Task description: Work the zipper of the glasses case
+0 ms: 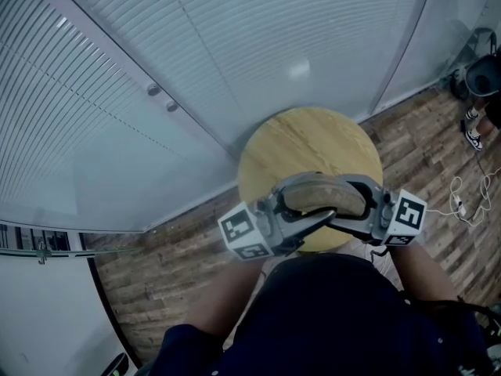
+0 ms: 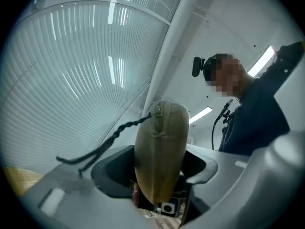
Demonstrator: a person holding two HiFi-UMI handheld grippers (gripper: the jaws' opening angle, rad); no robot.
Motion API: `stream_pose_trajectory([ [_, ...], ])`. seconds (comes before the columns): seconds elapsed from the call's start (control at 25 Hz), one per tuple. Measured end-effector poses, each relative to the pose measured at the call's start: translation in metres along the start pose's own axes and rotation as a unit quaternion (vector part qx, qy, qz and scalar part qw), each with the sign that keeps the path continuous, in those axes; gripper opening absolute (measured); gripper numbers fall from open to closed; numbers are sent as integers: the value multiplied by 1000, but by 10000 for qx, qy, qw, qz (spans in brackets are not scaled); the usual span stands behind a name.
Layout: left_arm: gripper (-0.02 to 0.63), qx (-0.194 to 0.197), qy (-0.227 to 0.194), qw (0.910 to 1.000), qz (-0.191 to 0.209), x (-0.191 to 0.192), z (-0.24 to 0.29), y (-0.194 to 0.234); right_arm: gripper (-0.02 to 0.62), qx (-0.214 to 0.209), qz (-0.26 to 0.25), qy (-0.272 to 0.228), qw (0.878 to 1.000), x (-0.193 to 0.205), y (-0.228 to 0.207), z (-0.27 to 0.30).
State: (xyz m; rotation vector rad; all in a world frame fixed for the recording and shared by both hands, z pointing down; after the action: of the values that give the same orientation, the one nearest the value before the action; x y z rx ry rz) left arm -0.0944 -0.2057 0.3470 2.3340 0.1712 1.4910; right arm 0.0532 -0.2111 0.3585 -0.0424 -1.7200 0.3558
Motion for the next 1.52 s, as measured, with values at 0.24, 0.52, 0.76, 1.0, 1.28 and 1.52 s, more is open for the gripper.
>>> stream_pose_trajectory([
  [0.24, 300, 26, 53, 9996, 258, -12, 8, -13, 293, -310, 348, -304, 9984, 4, 11, 14],
  [0.52, 315, 94, 397, 9974, 594, -17, 14, -21, 293, -669, 429, -173, 9967, 12, 17, 28],
  [0.76, 314, -61, 746, 9944, 748, -18, 14, -23, 302, -578, 402, -53, 9975, 14, 19, 27],
  [1.0, 313, -262, 1461, 9841, 978, -26, -6, -8, 304, -88, 351, 215, 9991, 21, 7, 1],
  [1.28, 313, -667, 3153, 9287, 1833, -19, -29, 10, 302, 398, 282, 145, 9987, 12, 3, -6],
  [1.52, 311, -739, 3897, 8923, 2157, 1, -17, 21, 261, 452, -156, 289, 9984, -12, 11, -6],
])
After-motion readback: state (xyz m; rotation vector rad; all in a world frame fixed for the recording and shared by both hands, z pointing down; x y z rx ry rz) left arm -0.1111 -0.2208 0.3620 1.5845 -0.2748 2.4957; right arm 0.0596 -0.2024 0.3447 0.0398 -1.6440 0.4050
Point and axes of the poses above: the fingertips, and each gripper's own axes: z forward along the fingers, y to its left, x out of its underside, the point moved 8 cm from there along -z, backward along the fingers, and after that the axes turned 4 degrees about x, right-handed, at the moved point
